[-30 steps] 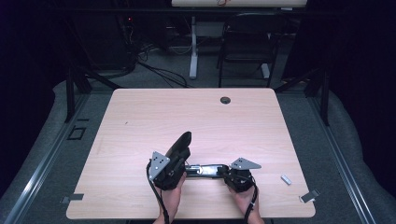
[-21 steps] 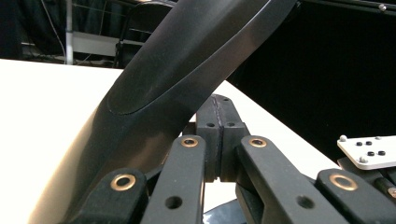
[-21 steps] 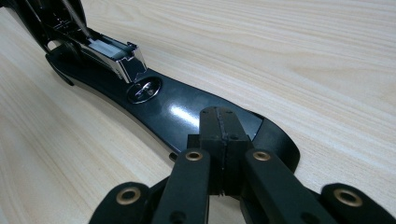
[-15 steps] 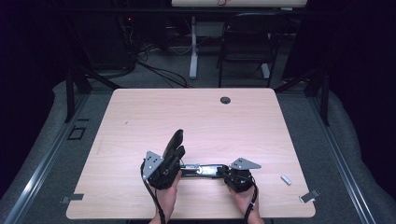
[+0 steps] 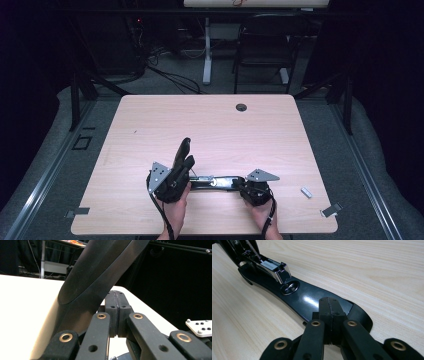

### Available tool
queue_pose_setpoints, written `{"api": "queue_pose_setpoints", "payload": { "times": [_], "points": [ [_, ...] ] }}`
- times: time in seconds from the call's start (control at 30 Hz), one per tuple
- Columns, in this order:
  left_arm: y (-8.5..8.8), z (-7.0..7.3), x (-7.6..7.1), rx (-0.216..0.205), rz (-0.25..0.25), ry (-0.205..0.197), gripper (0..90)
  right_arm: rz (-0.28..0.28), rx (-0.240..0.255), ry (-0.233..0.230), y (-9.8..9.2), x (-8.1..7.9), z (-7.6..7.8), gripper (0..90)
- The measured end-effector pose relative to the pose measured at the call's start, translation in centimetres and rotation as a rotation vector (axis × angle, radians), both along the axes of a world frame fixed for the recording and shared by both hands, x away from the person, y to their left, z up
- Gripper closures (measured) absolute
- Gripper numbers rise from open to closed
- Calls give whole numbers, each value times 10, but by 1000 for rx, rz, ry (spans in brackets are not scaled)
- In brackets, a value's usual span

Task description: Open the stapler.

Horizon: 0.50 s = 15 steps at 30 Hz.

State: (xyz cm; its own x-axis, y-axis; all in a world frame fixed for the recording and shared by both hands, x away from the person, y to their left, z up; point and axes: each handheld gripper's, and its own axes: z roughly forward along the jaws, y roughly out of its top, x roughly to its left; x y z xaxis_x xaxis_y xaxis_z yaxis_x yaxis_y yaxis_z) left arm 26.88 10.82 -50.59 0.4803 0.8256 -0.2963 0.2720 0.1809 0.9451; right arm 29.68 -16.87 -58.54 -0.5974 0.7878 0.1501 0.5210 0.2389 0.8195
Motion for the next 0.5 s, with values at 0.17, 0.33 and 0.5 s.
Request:
{"api": "queue_pose_setpoints", "payload": {
  "times": [0.17, 0.33, 0.5],
  "points": [
    [3, 0, 0, -5, 10, -6, 900, 0, 2, 0, 0, 0, 0, 900],
    [6, 1, -1, 9, 17, -11, 900, 0, 2, 1, 0, 0, 0, 900],
    [8, 0, -2, 18, 30, -24, 900, 0, 0, 0, 0, 0, 0, 900]
  ]
}}
